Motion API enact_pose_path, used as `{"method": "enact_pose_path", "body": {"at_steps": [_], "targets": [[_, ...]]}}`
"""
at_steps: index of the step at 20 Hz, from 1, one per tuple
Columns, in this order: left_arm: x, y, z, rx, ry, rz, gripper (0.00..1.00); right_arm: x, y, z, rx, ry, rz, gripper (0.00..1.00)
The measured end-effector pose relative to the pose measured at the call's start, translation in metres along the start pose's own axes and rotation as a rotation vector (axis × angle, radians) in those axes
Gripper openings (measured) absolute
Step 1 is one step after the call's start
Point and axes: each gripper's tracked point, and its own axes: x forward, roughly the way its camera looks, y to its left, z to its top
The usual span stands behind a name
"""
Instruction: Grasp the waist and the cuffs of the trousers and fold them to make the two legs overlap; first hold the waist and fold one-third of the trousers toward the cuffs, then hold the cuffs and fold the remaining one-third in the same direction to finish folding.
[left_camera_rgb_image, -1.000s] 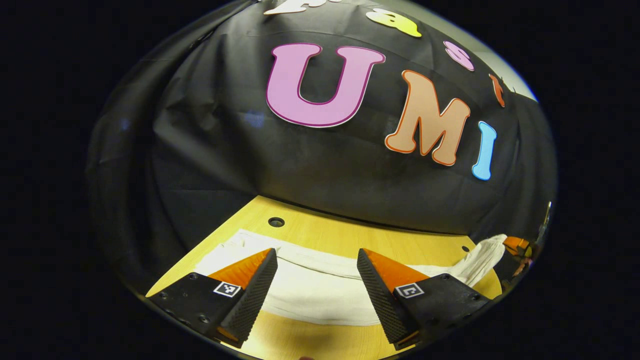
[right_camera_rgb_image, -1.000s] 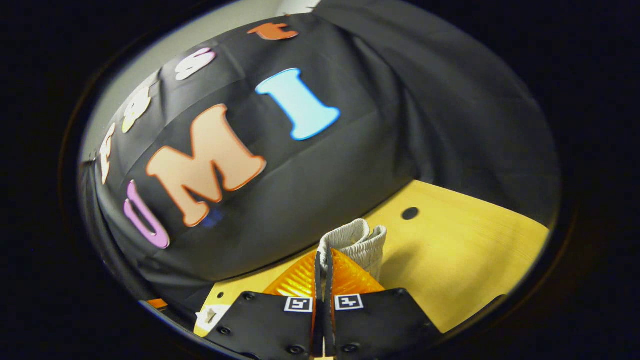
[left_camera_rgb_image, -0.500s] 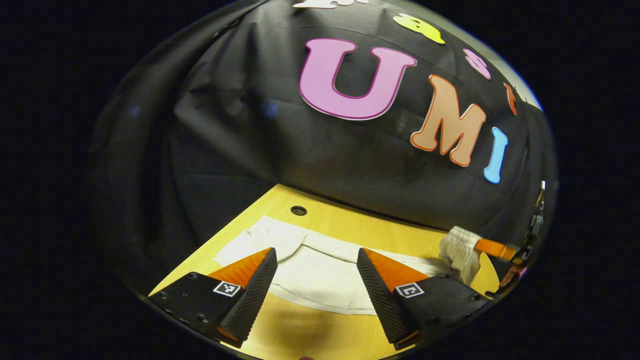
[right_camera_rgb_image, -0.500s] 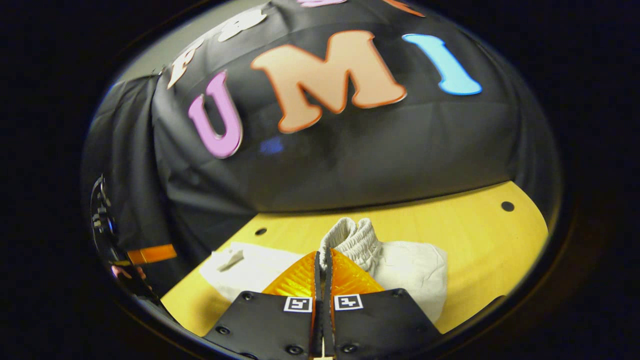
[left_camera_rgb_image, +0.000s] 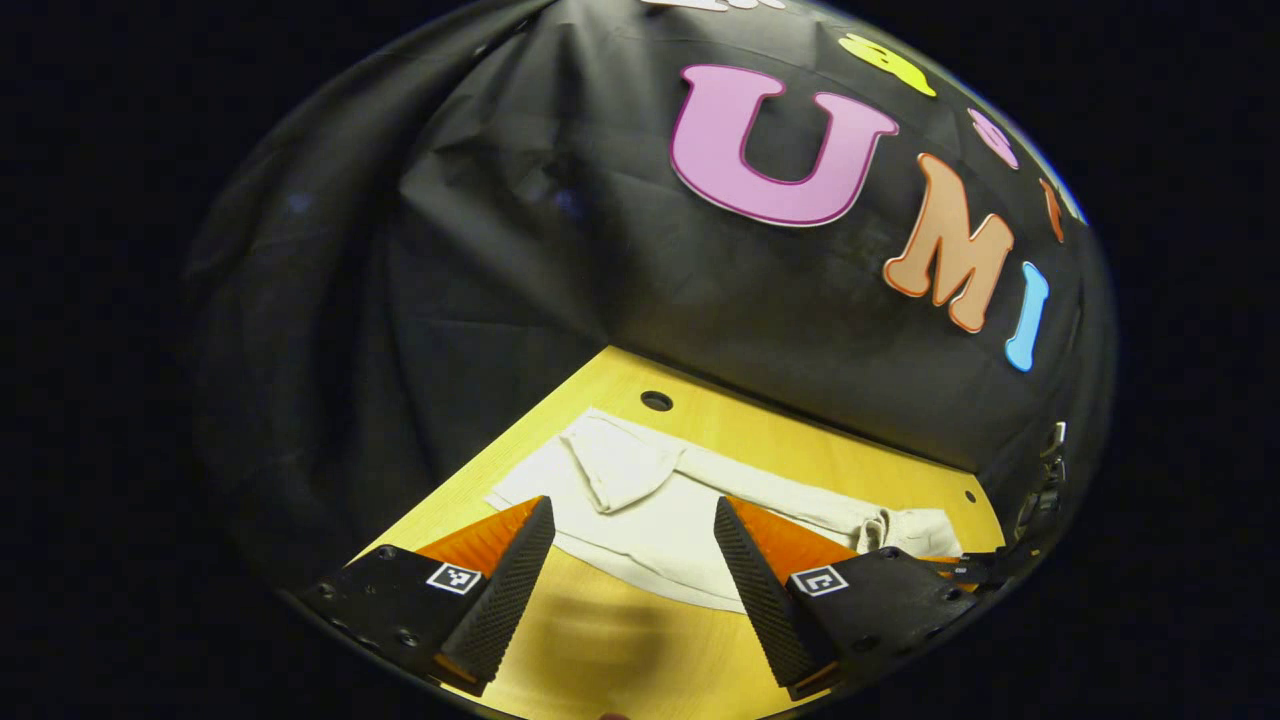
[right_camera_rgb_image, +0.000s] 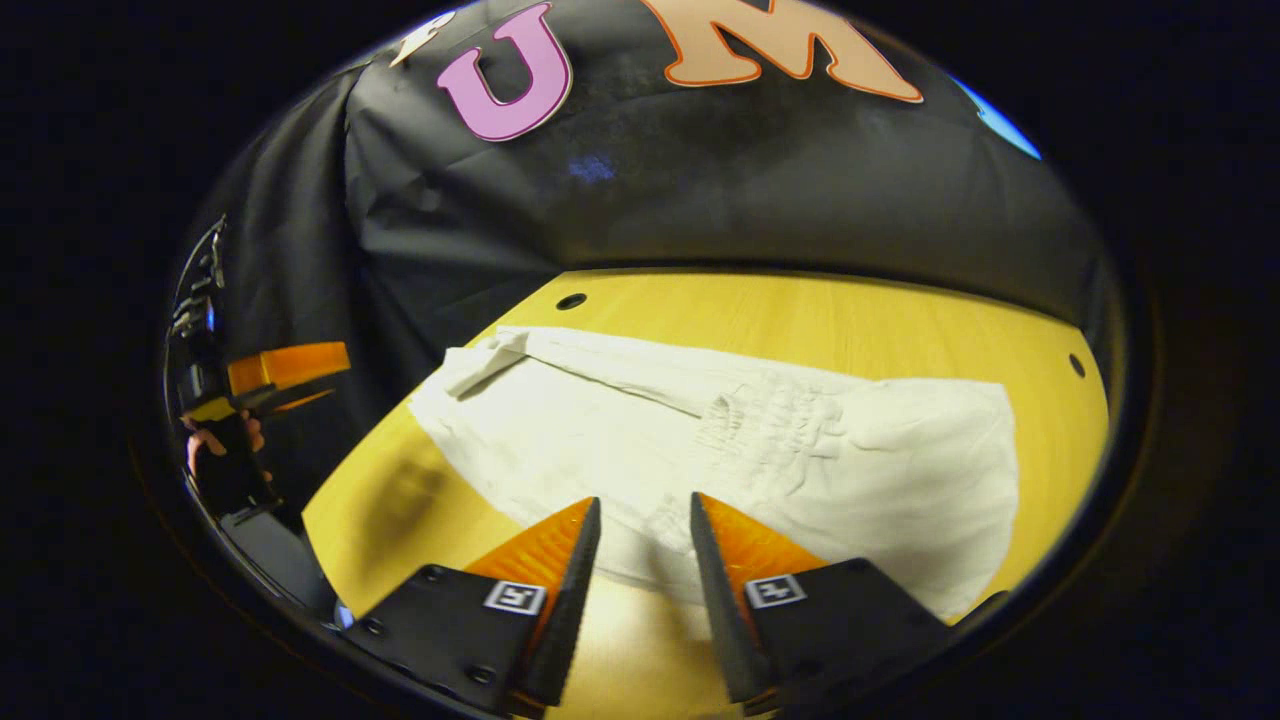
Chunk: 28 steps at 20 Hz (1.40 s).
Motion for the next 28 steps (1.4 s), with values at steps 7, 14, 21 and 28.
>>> {"method": "enact_pose_path", "body": {"at_steps": [7,14,21,28], "targets": [[0.052,0.064,-0.023,0.026,0.087,0.089,0.96,-0.05,0.01,0.021,0.005,-0.077,-0.051,0.97],[0.087,0.095,-0.052,0.075,0.196,0.125,0.95,-0.115,-0.041,0.05,0.088,-0.159,-0.211,0.96],[0.085,0.099,-0.053,0.12,0.242,0.169,0.94,-0.152,-0.078,0.06,0.154,-0.211,-0.32,0.96],[0.078,0.1,-0.04,0.164,0.253,0.182,0.66,-0.169,-0.087,0.063,0.166,-0.237,-0.347,0.96]]}}
